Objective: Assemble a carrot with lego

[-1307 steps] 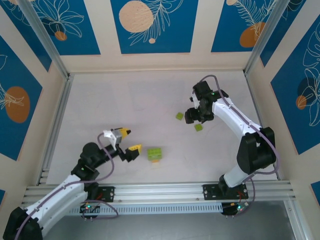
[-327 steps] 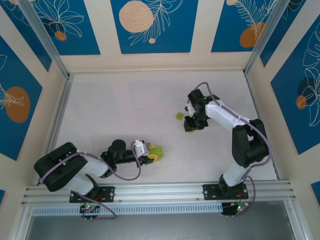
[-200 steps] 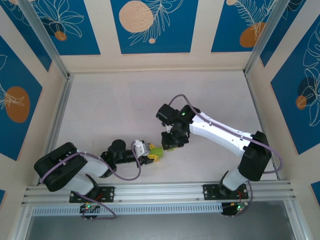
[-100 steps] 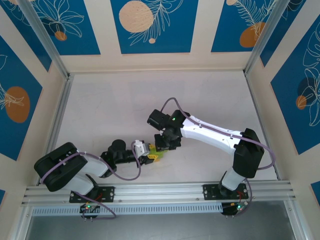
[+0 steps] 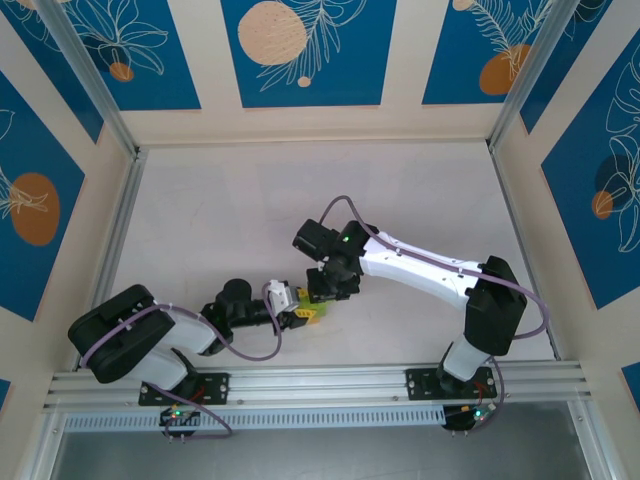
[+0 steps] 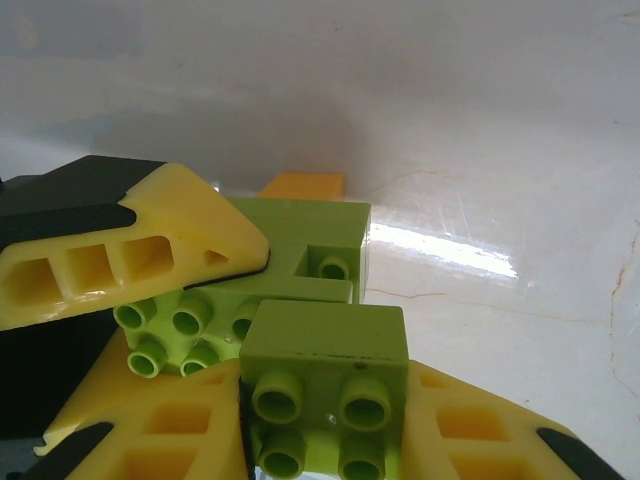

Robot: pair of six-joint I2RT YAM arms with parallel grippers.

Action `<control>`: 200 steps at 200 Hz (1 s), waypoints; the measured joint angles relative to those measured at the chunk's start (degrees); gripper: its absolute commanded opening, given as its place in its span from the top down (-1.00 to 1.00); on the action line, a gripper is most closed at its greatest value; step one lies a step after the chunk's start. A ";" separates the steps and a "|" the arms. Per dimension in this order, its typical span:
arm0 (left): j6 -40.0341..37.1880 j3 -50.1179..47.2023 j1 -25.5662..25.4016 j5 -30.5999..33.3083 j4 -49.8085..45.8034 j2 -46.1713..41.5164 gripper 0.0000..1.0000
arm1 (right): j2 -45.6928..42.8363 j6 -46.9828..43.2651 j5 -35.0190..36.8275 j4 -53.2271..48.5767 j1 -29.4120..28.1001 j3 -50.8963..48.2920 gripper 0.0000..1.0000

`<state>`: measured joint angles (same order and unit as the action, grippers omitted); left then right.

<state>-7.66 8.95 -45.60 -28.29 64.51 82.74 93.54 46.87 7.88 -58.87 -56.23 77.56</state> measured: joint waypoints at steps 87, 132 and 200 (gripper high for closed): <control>-0.04 0.00 0.00 -0.15 -0.02 0.00 0.42 | -1.49 -2.84 -0.85 1.33 0.15 -2.16 0.47; 0.00 0.00 0.00 -0.04 -0.07 0.00 0.42 | -1.05 -3.48 -1.09 1.18 0.48 -1.70 0.47; 0.00 0.13 0.09 -0.11 -0.26 0.00 0.43 | -0.59 -3.41 -0.79 0.52 0.52 -1.16 0.47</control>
<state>-7.66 9.08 -45.52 -28.40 64.25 82.74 92.95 43.46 7.09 -58.35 -55.70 76.40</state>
